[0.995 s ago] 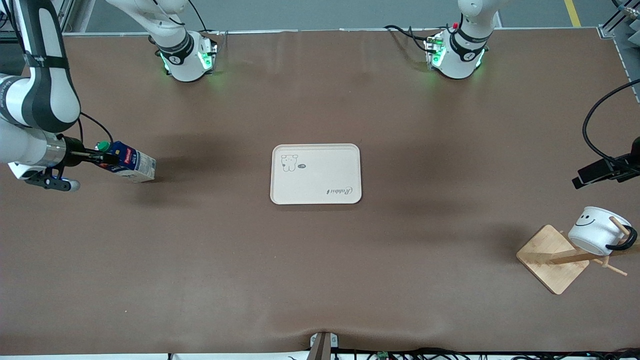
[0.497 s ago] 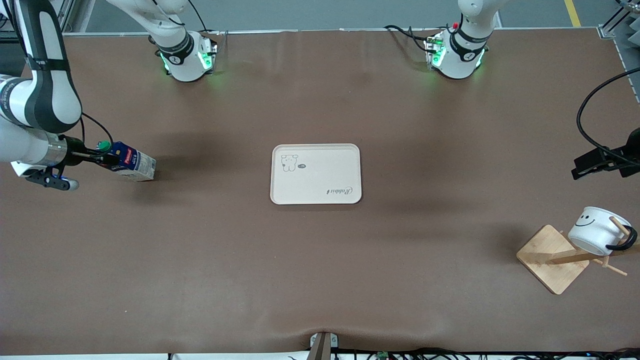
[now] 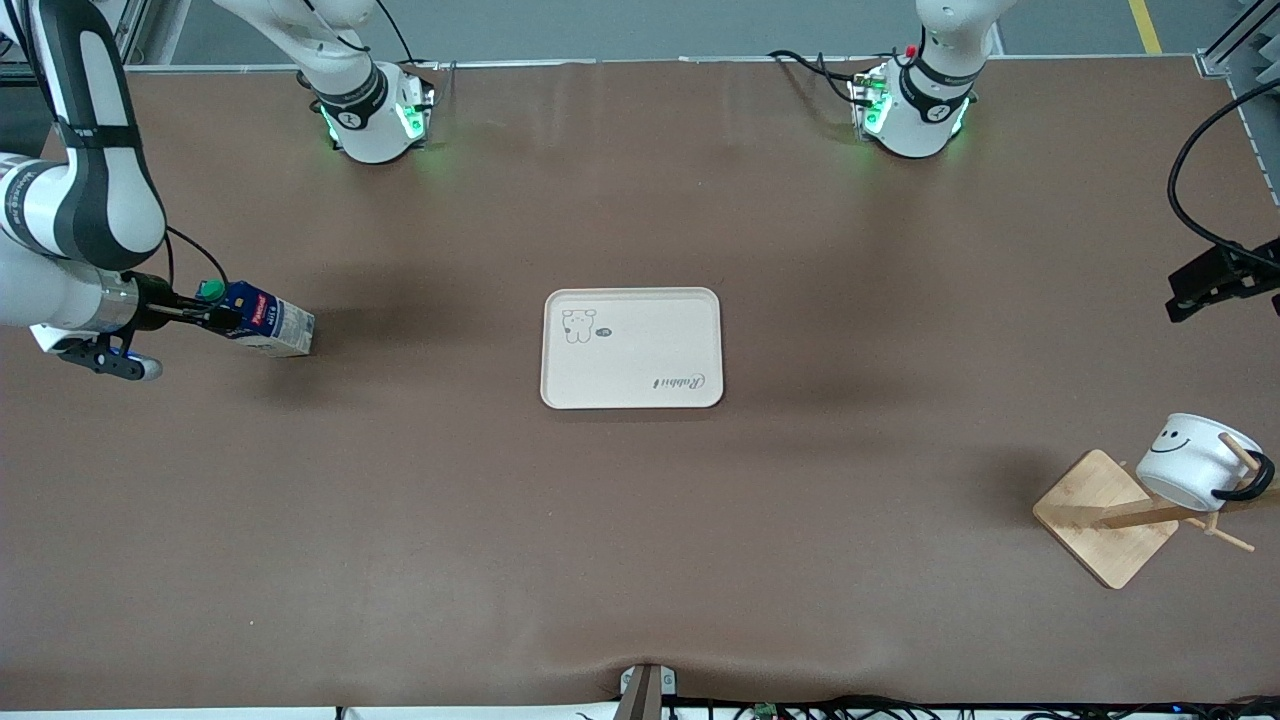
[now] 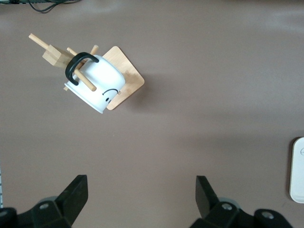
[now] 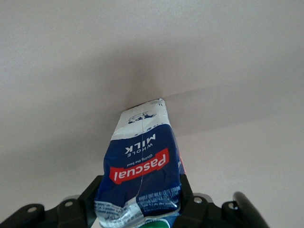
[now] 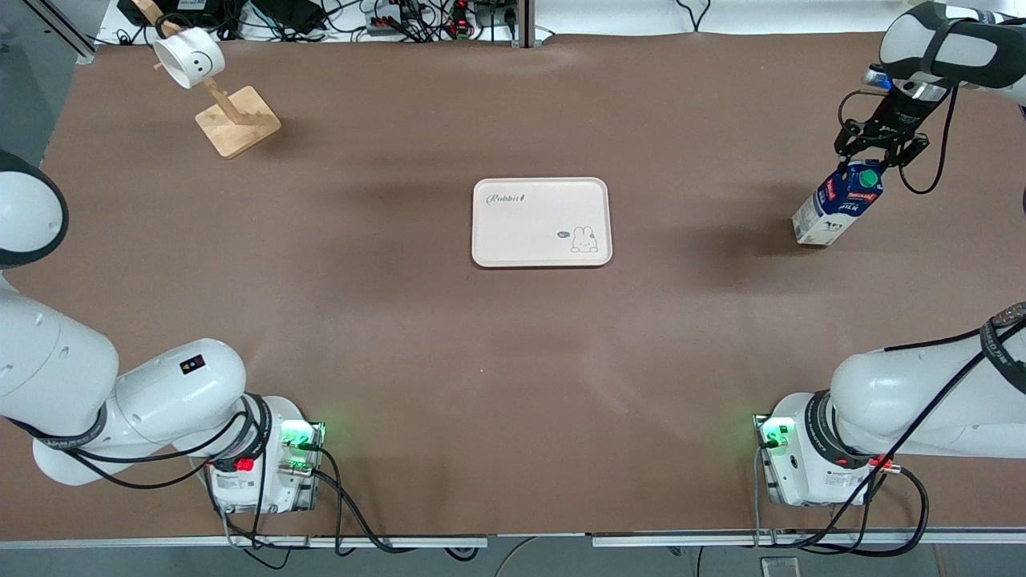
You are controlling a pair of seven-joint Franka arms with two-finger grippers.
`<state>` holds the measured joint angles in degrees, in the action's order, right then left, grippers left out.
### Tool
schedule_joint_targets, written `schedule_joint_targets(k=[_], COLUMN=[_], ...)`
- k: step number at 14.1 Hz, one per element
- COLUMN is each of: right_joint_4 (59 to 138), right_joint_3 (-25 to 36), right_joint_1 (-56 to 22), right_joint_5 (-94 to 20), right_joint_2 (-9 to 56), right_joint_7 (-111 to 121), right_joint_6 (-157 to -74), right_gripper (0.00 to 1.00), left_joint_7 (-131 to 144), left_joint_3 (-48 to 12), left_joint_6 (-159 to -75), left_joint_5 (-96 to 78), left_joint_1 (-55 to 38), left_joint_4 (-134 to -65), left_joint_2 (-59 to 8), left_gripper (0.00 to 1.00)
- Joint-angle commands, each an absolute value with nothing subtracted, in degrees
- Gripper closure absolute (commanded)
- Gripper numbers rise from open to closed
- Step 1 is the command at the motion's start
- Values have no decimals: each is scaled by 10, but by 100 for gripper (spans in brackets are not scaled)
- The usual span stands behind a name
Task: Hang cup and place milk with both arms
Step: 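Lower the milk onto the table while the left gripper withdraws from the mug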
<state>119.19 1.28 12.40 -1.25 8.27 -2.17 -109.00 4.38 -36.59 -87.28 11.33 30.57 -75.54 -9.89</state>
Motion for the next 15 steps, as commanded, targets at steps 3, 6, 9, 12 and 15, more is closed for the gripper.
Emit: schedule_joint_targets(k=[3,6,9,12,15], right_joint_4=[1195,1195,1194,1194,1194], right_joint_3=[3,3,3,3,3], right_joint_1=[136,141,141,142,142], right_joint_5=[-5,-7,-9,-11,-11], right_joint_2=[85,91,94,94,94], right_joint_7=[-33,-33,-33,-33,-29], right_joint_6=[-1091,-1090,-1089,-1087,-1087], right_gripper=[41,36,2,0,0], left_joint_7=[49,49,52,55,56], left_joint_3=[-193,-107,-45,-33,-33], left_joint_6=[-870,-874,-884,-883,-884], left_joint_5=[96,69,45,28,11], left_joint_1=[149,71,6,-2,1], left_joint_4=[-814,-844,-878,-880,-878], left_joint_2=[-34,-6,24,29,31], left_gripper=[0,0,0,0,0])
